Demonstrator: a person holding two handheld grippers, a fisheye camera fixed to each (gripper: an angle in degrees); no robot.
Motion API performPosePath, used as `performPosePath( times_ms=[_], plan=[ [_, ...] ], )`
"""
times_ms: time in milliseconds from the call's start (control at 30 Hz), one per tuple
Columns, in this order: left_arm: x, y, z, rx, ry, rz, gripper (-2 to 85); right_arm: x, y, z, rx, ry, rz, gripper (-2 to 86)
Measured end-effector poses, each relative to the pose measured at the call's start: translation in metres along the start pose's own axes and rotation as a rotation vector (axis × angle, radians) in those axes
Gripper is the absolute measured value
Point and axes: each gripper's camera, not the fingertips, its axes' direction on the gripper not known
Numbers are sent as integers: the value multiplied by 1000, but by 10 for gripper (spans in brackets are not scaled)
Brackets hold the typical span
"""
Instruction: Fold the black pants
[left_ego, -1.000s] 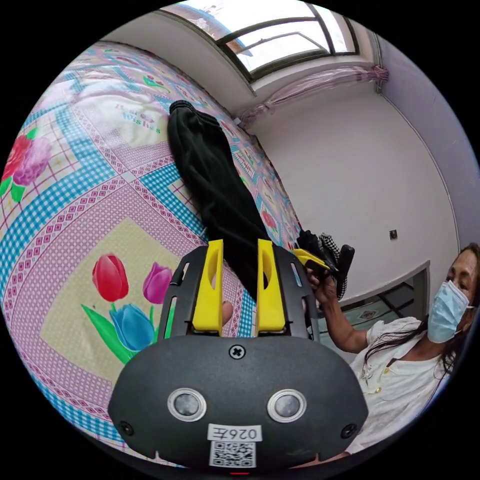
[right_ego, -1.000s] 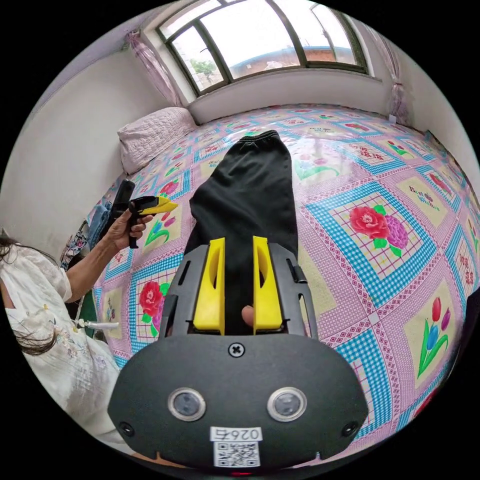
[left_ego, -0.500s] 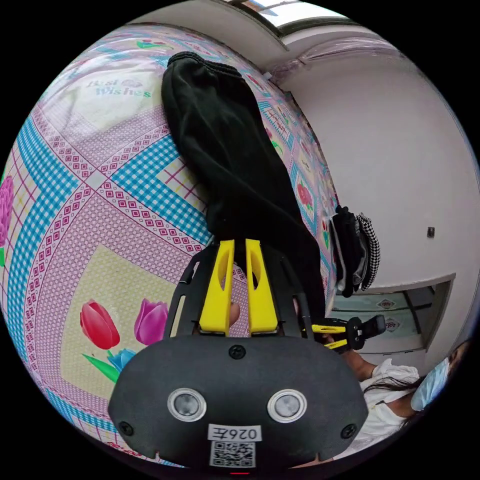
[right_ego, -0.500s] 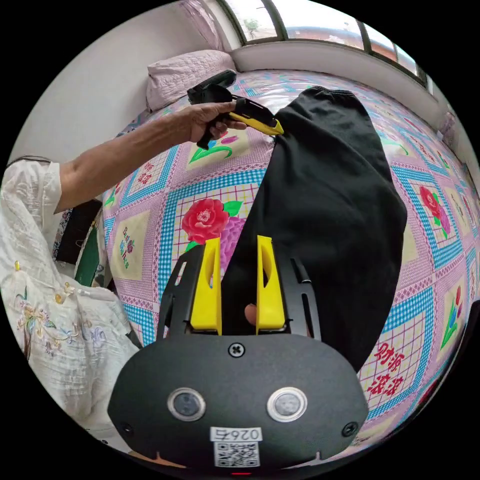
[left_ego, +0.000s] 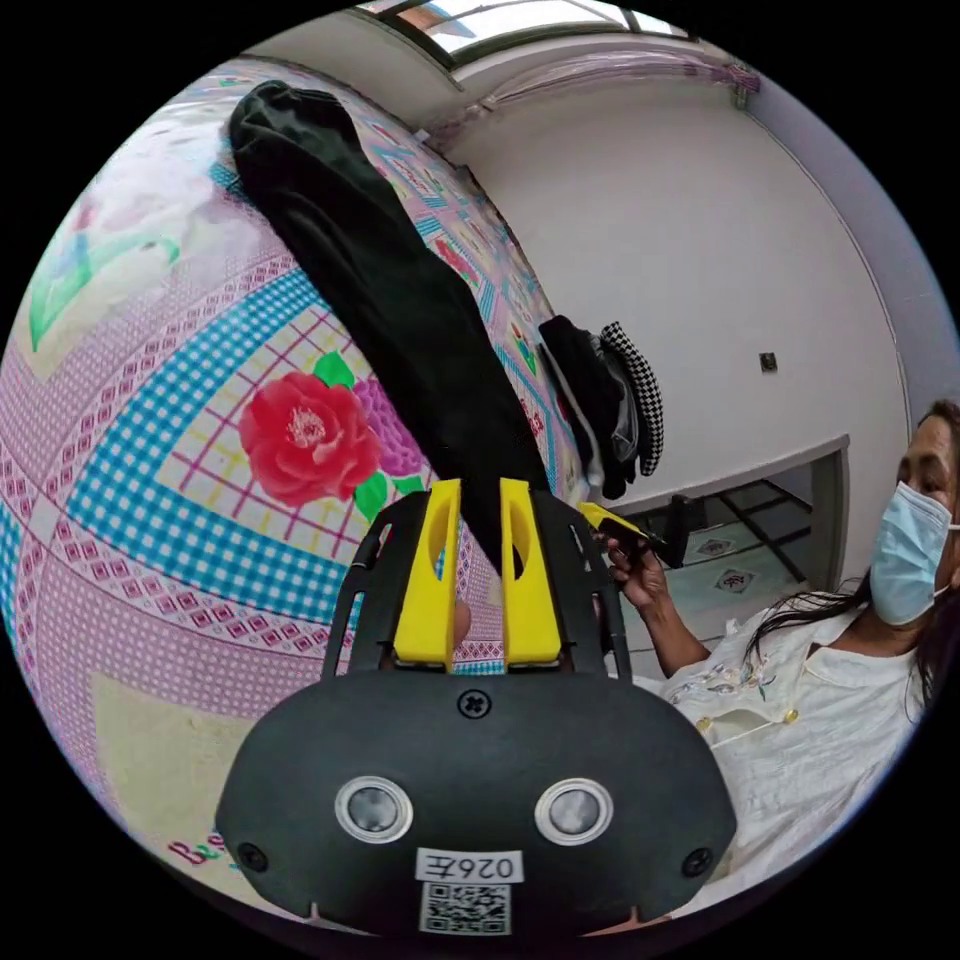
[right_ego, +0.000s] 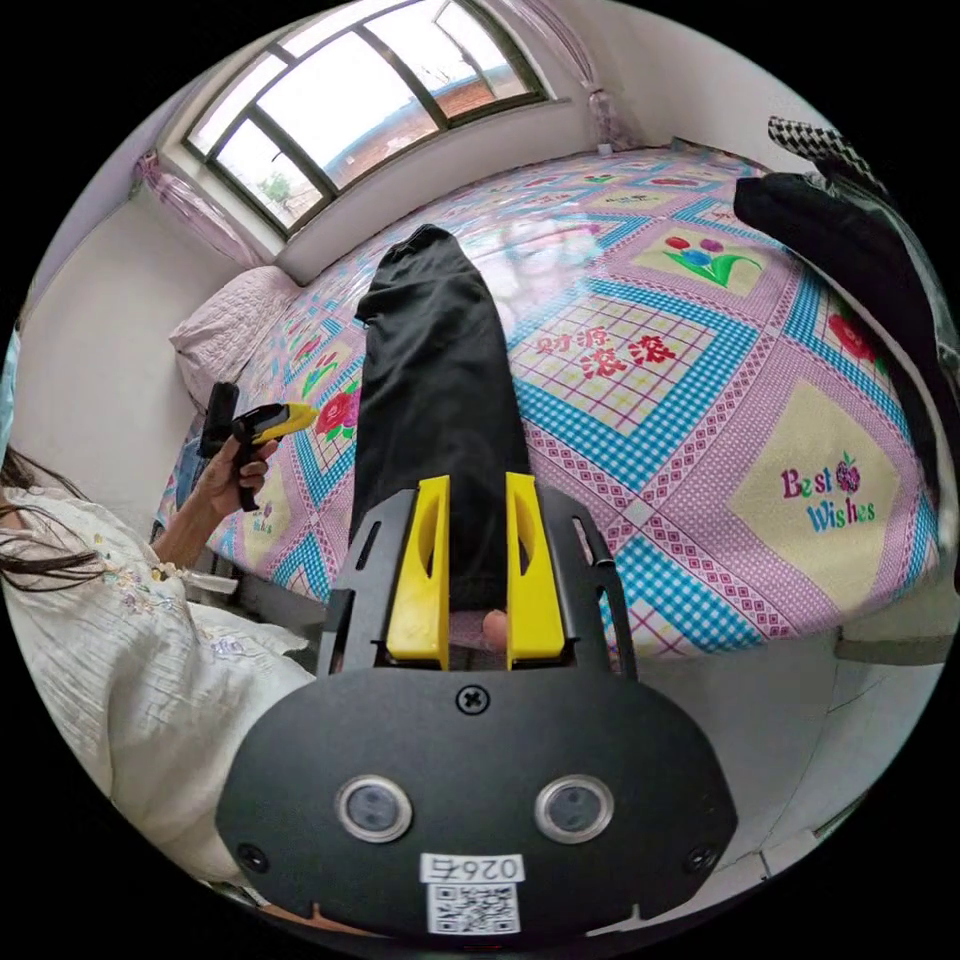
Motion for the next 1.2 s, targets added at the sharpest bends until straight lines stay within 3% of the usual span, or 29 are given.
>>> performPosePath(
  times_ms=[167,333,400,467,600,767,967,1067,1133,1200],
  plan=[
    [34,86,61,19,-42,-181,120,59,9,-11,-49,-166,-25,69],
    [70,118,103,30,-78,-196,148,85,-1,10,-150,-295,-82,94],
    [77,116,122,-23,-129,-169,136,84,-12,29,-199,-359,-125,75],
    [85,112,139,-123,-228,-173,54,78,-19,34,-233,-443,-141,38],
    [103,133,126,-45,-270,-107,44,63,-16,14,-227,-364,-269,6],
    [70,178,124,62,-114,-303,98,97,-13,20,-266,-424,-181,41],
    [61,199,128,173,-25,-352,109,119,-38,16,-201,-450,-112,85],
    [67,183,143,51,-118,-328,52,102,-55,36,-232,-462,-160,76],
    [85,185,140,67,-166,-256,43,81,-58,43,-305,-548,-246,45],
    [97,194,136,82,-207,-215,43,56,-44,37,-307,-427,-364,17]
  ],
)
